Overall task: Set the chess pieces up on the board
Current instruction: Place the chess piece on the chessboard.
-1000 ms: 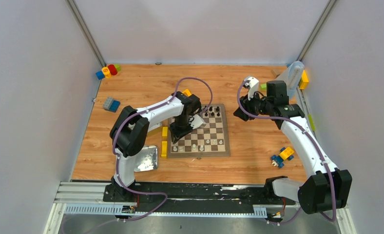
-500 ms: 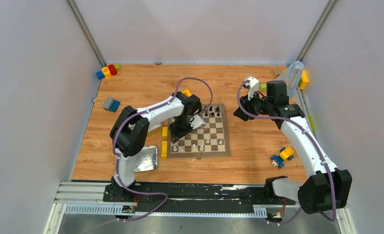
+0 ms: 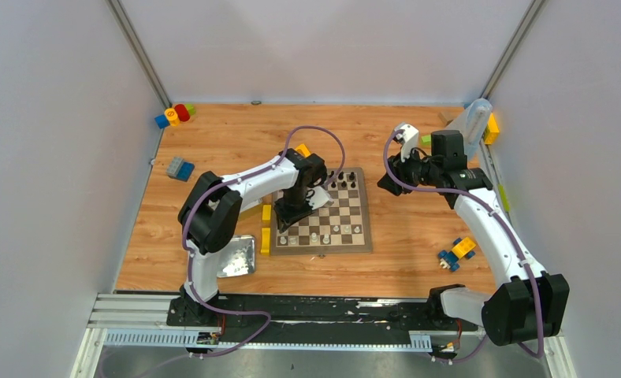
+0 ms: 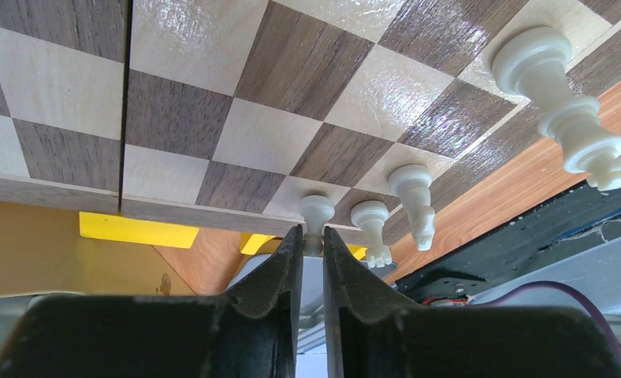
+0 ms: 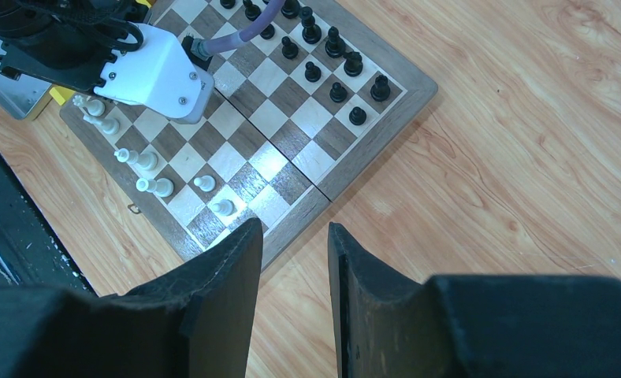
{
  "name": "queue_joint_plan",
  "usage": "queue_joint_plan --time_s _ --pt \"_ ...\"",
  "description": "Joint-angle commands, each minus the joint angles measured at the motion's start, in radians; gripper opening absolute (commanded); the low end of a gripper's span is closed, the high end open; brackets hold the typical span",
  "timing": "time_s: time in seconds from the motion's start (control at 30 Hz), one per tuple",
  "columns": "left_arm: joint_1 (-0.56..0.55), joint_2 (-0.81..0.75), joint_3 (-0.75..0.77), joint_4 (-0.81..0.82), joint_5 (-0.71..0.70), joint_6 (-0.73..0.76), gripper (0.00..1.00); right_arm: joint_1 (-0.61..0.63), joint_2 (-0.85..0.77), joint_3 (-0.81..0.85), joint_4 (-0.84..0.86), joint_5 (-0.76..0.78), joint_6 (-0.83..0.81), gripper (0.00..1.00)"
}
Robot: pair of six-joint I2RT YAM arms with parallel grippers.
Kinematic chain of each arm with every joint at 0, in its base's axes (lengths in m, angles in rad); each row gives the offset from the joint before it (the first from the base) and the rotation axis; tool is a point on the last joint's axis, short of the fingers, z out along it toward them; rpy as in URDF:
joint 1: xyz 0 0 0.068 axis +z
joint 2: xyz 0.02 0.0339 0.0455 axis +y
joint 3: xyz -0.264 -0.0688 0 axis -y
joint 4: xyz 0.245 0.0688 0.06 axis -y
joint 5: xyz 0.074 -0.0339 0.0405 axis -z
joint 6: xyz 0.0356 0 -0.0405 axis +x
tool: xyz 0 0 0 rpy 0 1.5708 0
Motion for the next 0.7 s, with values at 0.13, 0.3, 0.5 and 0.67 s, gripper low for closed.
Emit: queue_joint_plan --time_s 0.13,0.3,0.5,0.67 --pt "-0.009 -0.007 0.037 -0.013 0.01 -0.006 0.28 -0.005 -0.011 -0.012 0.043 -0.022 0.007 0.37" --pt "-0.009 -0.011 0.036 -0.011 0.011 -0.006 0.28 -0.006 -0.011 -0.014 0.044 -0.023 0.006 0.37" --pt "-0.01 -0.044 0.049 -0.015 0.011 -0.006 0.33 -0.005 -0.008 -0.014 0.044 -0.025 0.007 0.37" --pt "-0.007 -0.136 0.054 -0.012 0.024 0.002 0.37 -0.006 -0.005 -0.01 0.045 -0.027 0.007 0.38"
